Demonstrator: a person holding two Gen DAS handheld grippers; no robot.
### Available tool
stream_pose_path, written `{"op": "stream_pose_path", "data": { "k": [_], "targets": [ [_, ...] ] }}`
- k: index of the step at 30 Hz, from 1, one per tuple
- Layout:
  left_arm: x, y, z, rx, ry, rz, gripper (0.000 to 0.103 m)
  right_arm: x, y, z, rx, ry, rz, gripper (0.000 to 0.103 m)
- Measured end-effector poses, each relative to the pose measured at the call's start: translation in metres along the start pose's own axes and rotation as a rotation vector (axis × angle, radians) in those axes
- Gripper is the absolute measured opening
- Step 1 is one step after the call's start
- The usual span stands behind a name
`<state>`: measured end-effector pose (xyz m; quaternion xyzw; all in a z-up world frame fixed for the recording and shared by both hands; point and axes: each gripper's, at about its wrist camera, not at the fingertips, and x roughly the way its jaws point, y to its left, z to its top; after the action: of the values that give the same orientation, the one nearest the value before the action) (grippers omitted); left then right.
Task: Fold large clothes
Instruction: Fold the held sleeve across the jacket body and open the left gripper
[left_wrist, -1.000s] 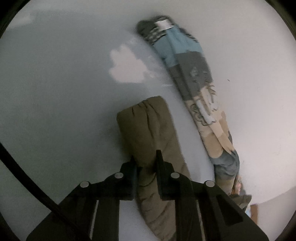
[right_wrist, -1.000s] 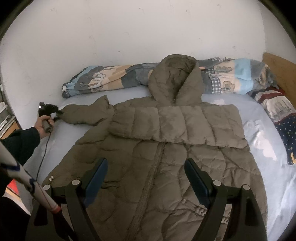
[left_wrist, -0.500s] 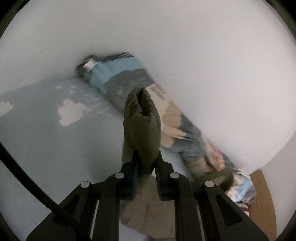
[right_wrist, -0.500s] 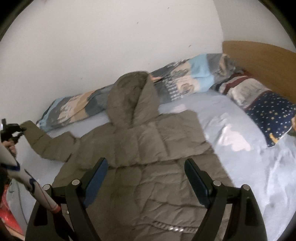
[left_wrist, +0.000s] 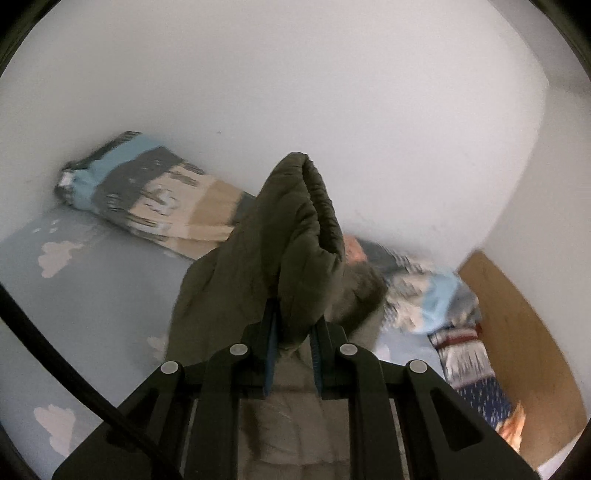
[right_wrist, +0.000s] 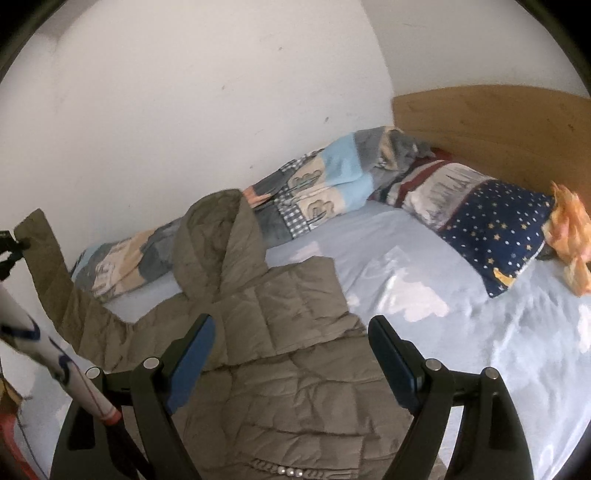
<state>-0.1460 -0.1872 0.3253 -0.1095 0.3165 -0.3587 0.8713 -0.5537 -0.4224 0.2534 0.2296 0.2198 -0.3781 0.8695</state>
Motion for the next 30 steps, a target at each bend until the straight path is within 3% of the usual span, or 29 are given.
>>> {"op": "stream_pose_path", "data": {
  "k": [8,11,19,21,22,24,26,30],
  "targets": [
    [0.05,-0.096,-0.072,0.108,0.127,-0.084,0.015,-0.015,-0.03,0.011,0.084,-0.029,-0.009,0.088],
    [0.077,-0.124,-0.117,0.122,0.203,-0.112,0.015,-0.016,-0.038,0.012,0.113,-0.027,-0.01,0.088],
    [0.153,-0.157,-0.241,0.184,0.435,-0.068,0.015,-0.016,-0.048,0.014,0.147,-0.019,-0.01,0.088],
    [0.167,-0.165,-0.268,0.249,0.492,-0.031,0.022,-0.014,-0.048,0.015,0.149,-0.015,-0.012,0.088],
    [0.172,-0.168,-0.279,0.28,0.53,-0.02,0.032,-0.012,-0.049,0.015,0.154,-0.012,-0.012,0.088],
    [0.17,-0.172,-0.286,0.323,0.562,-0.032,0.043,-0.008,-0.05,0.015,0.161,0.0,-0.008,0.088],
    [0.152,-0.175,-0.282,0.373,0.542,-0.086,0.049,-0.003,-0.052,0.014,0.18,0.018,0.0,0.088],
    [0.111,-0.158,-0.254,0.37,0.484,-0.149,0.058,0.012,-0.057,0.013,0.237,0.06,0.031,0.088]
  ]
}}
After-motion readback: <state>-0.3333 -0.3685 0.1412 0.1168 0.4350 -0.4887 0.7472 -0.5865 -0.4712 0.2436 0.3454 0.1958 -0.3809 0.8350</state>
